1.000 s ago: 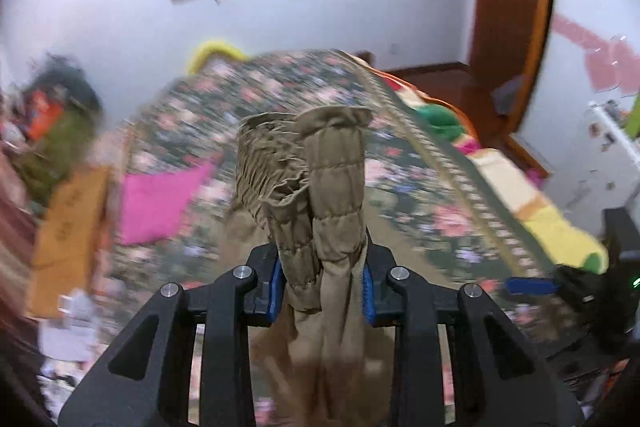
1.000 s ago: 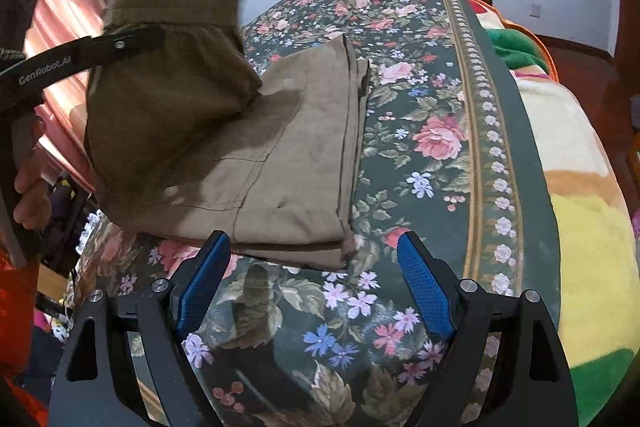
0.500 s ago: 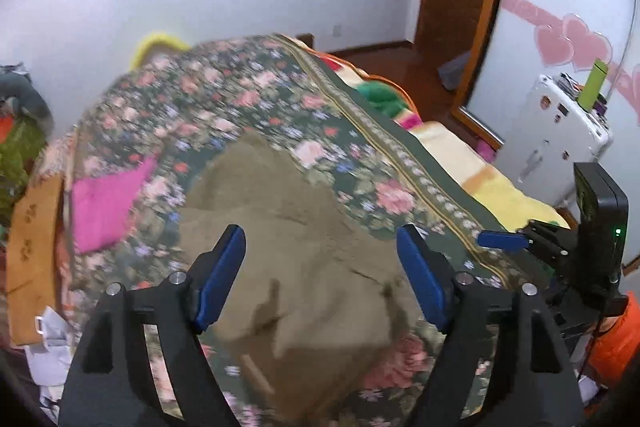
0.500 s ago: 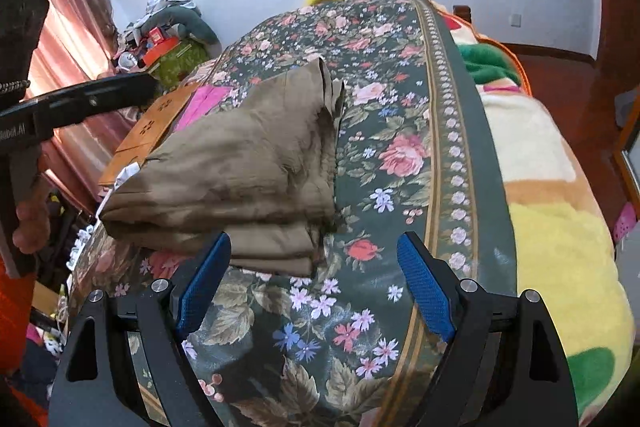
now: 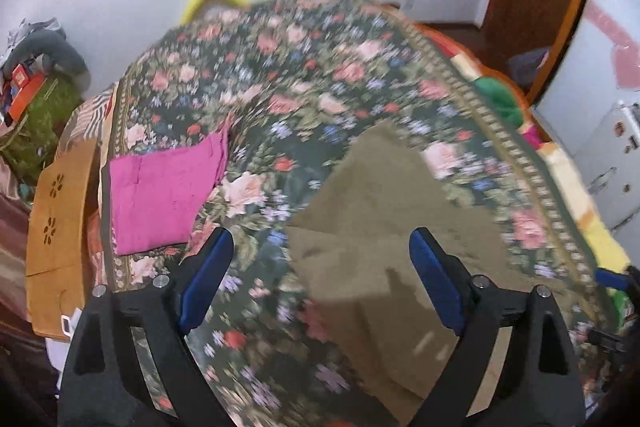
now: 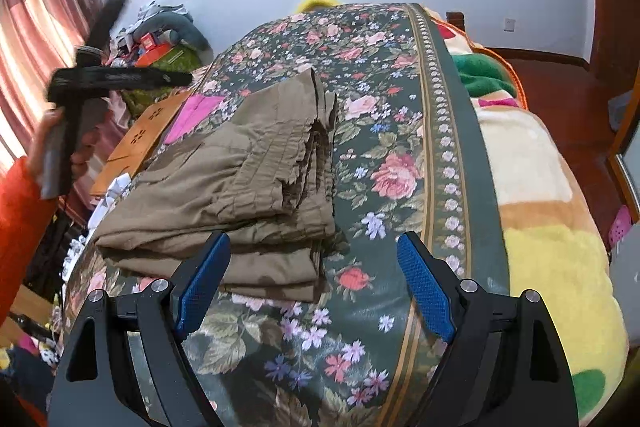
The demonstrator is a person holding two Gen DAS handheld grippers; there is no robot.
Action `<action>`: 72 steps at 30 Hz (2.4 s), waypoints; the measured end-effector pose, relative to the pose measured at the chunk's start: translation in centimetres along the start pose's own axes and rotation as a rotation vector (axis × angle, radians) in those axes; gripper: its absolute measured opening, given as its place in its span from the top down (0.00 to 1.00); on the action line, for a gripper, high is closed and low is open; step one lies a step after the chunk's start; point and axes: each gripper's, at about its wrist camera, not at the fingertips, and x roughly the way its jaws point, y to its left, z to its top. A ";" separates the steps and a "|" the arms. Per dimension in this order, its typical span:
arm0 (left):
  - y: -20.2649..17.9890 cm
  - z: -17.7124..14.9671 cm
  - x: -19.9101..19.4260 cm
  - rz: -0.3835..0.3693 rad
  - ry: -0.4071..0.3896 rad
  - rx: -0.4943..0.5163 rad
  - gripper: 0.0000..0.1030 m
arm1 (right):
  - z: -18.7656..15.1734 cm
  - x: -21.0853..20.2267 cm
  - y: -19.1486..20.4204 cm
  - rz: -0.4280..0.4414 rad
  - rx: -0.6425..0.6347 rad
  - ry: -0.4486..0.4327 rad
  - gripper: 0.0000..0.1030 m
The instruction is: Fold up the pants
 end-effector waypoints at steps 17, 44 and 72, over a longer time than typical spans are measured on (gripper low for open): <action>1.2 -3.7 11.8 0.005 0.264 0.058 0.08 | 0.9 1.5 -0.3 -0.035 0.003 0.025 0.20; 1.1 -17.2 -3.6 0.017 0.092 -0.125 0.19 | -0.6 3.3 -0.2 0.083 0.056 0.089 0.54; 5.7 -14.2 -5.1 -0.017 -0.006 -0.196 0.43 | -2.4 4.0 -0.1 0.071 0.031 0.113 0.61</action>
